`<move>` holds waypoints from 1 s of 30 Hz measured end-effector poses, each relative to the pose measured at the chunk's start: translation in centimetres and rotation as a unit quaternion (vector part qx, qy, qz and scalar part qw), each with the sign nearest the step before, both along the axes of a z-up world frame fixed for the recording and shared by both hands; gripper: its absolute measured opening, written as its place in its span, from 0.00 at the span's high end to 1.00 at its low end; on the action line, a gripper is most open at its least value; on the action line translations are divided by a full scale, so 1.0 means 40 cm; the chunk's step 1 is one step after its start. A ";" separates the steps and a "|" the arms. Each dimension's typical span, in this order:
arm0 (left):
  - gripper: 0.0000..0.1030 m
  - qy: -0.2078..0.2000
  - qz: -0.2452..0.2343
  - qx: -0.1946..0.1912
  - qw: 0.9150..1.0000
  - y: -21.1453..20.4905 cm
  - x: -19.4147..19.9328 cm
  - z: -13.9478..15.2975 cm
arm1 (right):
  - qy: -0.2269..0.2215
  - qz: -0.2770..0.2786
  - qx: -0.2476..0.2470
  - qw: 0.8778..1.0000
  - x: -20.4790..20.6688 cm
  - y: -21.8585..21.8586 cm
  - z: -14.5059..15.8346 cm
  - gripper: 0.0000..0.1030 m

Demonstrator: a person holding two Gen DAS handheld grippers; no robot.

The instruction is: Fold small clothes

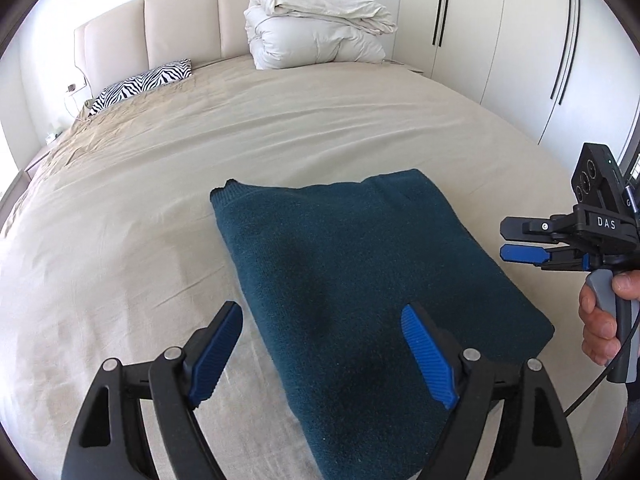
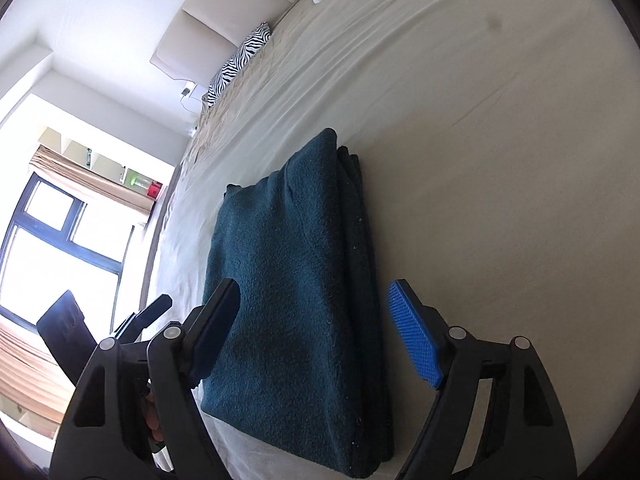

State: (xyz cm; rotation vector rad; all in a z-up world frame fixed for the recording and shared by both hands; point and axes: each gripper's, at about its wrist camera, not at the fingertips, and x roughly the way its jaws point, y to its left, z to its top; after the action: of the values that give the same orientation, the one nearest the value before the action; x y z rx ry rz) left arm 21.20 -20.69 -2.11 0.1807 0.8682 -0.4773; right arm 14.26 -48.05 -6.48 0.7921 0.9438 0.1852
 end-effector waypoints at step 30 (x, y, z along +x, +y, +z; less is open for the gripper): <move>0.60 0.192 0.038 -0.113 0.974 0.056 0.115 -0.099 | 0.053 0.075 -0.228 0.969 0.114 0.222 0.032 0.81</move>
State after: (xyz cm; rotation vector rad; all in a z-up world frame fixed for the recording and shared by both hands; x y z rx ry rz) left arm 25.81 -18.45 -6.06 -0.1598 1.1848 -0.5444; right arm 18.81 -39.17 -5.19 0.3072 1.0957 0.0516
